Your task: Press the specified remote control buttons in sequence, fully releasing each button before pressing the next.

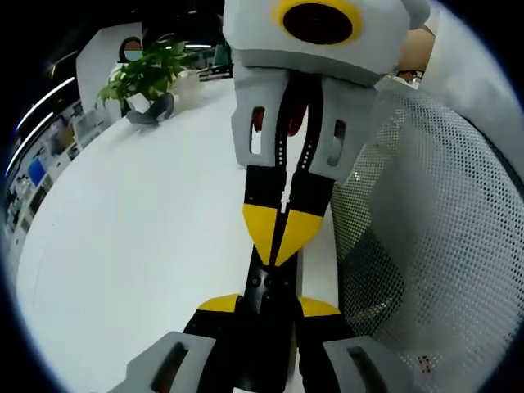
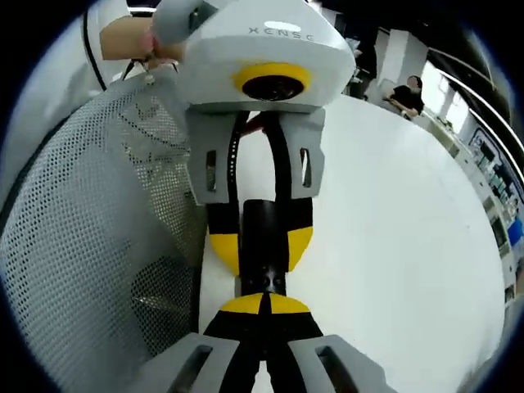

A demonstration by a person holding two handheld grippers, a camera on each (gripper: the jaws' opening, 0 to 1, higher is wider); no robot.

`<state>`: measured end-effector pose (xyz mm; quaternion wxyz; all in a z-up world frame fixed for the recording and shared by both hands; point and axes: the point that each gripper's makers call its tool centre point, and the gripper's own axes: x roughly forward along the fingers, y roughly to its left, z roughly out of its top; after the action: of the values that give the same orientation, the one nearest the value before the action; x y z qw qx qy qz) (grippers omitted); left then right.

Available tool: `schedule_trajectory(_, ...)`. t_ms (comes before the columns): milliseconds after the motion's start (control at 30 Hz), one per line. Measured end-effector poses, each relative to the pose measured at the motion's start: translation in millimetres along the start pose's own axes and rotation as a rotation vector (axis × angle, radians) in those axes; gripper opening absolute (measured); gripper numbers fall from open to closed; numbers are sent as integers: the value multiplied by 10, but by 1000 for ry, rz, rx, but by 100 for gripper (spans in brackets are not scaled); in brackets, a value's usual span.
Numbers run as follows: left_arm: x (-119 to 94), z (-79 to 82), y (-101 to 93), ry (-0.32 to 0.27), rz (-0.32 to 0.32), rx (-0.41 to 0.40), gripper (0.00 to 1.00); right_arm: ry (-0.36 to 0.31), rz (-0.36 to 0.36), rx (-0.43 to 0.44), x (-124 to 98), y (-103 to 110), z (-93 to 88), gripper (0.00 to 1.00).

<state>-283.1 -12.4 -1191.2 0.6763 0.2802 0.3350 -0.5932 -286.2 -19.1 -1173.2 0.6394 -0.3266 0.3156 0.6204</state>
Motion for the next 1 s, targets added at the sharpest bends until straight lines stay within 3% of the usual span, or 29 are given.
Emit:
schedule_trajectory(33, 1, 1, 0, 1, 1, -1, 25, -8, -1, 37, -11, -6, 11, 2)
schedule_trajectory(200, -4, -2, 0, -7, 2, -4, 25, 47, 30, 38, 53, 18, -89, 14)
schedule_trajectory(600, -9, 1, -4, -14, 1, -6, 25, 53, 73, 10, 40, 21, -73, 12)
schedule_trajectory(667, -10, 2, -4, -16, 1, -9, 25, 45, 76, 37, 33, 12, -74, 12)
schedule_trajectory(767, -12, 2, -5, -18, 1, -9, 25, 37, 81, 44, 5, -6, -84, 1)
schedule_trajectory(867, -13, 2, -5, -20, 0, -11, 25, 35, 92, 35, 14, 28, -80, 5)
schedule_trajectory(1000, -13, 3, -5, -21, -1, -11, 25, 52, 74, -2, 18, 22, -81, 4)
